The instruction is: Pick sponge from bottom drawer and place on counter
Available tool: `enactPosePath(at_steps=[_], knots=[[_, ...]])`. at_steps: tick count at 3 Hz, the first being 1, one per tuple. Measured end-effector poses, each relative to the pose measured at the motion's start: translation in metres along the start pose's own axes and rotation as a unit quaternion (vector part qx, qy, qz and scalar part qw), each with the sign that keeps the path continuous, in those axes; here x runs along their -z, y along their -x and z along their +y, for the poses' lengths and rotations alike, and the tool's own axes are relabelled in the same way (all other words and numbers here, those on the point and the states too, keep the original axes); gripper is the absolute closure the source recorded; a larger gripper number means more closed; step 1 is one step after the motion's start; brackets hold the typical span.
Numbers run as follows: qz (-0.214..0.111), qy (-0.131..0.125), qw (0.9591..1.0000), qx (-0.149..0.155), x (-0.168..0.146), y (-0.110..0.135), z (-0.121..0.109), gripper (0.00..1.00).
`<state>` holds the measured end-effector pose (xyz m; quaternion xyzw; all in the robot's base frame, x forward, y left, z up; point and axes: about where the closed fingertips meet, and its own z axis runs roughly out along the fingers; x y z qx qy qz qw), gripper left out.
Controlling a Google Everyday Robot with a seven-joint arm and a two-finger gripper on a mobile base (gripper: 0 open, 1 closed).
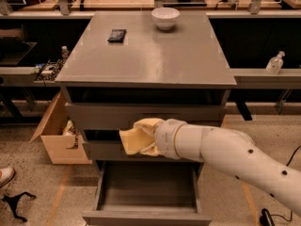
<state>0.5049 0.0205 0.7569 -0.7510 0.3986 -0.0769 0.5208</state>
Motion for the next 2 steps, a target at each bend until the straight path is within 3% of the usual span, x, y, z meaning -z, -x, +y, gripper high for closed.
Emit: enactPosePath(at_steps=[2], knots=[[0.035, -0.031, 0.9987, 0.016, 0.011, -0.032, -0.119, 1.0]])
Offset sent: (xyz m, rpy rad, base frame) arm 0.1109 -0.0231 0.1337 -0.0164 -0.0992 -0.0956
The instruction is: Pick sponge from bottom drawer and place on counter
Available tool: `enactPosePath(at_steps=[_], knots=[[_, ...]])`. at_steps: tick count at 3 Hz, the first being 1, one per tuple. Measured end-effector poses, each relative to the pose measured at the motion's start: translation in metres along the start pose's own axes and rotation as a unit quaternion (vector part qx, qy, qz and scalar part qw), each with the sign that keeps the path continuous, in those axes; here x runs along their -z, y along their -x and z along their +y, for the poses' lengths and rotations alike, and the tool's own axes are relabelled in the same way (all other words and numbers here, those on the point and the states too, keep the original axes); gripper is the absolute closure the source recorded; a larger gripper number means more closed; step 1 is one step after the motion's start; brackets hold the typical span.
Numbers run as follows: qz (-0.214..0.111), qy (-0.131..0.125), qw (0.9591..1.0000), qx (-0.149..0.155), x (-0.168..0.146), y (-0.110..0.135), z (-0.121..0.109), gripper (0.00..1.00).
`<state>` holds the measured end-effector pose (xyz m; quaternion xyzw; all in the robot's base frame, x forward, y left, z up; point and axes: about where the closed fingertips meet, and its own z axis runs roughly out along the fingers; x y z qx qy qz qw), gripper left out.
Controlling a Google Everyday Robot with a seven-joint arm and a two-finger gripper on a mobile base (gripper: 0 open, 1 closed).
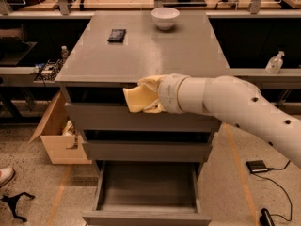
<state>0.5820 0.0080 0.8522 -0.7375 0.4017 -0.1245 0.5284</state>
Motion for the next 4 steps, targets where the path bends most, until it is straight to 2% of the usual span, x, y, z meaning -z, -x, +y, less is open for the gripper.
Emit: enactPosePath(at_steps=[1, 2, 3, 4], knots=[[0.0, 0.0, 1.0, 0.0, 0.0, 0.0, 0.0, 1.0], [0.006, -0.02, 0.9997, -0.015, 0.001, -0.002, -0.005, 1.0], [0.011, -0.027, 0.9992, -0.026, 0.0, -0.014, -0.027, 1.0], [0.019, -0.017, 0.9991, -0.034, 0.0, -0.031, -0.063, 1.0]])
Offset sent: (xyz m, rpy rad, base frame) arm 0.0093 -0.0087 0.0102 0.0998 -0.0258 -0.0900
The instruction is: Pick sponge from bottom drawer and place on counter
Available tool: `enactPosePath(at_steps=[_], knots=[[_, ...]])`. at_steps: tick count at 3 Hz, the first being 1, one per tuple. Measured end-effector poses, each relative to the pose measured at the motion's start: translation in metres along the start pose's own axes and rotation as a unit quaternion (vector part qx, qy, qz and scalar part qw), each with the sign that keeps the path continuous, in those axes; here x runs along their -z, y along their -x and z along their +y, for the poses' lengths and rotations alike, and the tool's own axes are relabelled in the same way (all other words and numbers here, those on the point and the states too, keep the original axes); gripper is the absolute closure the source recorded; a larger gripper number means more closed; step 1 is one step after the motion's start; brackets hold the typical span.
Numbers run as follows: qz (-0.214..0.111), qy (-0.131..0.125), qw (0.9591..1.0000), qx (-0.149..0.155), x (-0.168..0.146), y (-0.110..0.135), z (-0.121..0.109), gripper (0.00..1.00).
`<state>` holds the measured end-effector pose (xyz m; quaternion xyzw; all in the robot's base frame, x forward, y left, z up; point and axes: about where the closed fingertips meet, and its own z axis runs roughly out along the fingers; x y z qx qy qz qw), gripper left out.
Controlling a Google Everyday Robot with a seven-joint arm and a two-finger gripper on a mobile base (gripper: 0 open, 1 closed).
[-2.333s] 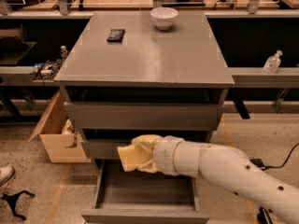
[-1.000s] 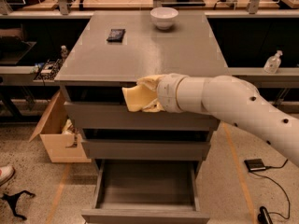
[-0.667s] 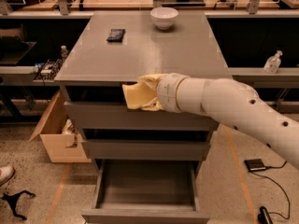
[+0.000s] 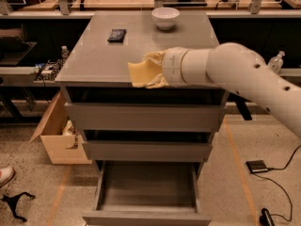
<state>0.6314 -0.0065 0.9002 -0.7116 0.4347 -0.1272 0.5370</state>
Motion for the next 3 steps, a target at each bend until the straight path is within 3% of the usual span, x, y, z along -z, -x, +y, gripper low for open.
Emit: enactPosePath(at_steps=[1, 2, 3], knots=[[0.006, 0.029, 0.9995, -0.015, -0.01, -0.02, -0.032, 1.0], [0.009, 0.074, 0.9962, -0.045, -0.033, -0.048, -0.048, 1.0], [0.011, 0.124, 0.9897, -0.072, -0.057, -0.073, -0.054, 1.0]])
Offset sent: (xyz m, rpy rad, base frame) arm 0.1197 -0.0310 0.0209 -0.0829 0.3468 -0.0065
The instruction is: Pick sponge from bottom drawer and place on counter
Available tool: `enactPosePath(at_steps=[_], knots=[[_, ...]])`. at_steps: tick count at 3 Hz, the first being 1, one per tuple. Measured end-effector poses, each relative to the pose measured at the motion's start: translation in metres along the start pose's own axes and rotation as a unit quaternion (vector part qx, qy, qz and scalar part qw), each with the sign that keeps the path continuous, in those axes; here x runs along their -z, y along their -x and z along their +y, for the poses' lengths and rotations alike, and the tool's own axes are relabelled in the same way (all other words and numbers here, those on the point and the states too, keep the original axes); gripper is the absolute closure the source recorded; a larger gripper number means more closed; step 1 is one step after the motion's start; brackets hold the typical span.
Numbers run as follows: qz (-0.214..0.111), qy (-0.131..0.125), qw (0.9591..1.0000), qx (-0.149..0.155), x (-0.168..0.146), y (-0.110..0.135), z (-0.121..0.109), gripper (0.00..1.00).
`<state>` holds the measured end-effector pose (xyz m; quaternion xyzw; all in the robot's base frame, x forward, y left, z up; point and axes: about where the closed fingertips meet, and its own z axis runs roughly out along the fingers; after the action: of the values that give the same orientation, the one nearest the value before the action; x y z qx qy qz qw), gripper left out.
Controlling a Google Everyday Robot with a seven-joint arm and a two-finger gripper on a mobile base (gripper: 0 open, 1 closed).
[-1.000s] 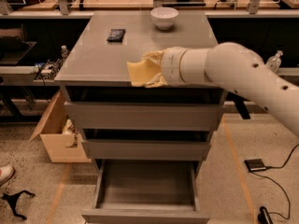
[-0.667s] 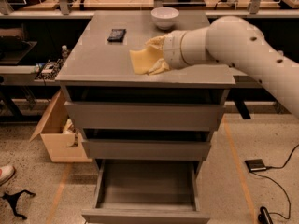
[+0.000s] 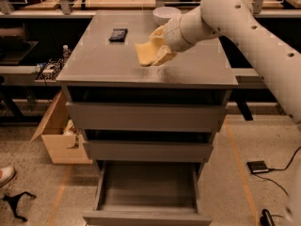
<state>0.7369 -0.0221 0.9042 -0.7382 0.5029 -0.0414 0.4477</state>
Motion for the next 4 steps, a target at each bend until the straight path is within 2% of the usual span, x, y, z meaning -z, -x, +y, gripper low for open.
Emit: enactPosePath(at_steps=[1, 2, 3, 4], knots=[[0.004, 0.05, 0.9985, -0.022, -0.017, -0.019, -0.008, 1.0], [0.01, 0.096, 0.9948, -0.034, -0.024, -0.029, -0.015, 0.82], [0.014, 0.093, 0.995, -0.033, -0.008, -0.031, -0.026, 0.59], [0.012, 0.095, 0.9948, -0.033, -0.013, -0.03, -0.025, 0.35]])
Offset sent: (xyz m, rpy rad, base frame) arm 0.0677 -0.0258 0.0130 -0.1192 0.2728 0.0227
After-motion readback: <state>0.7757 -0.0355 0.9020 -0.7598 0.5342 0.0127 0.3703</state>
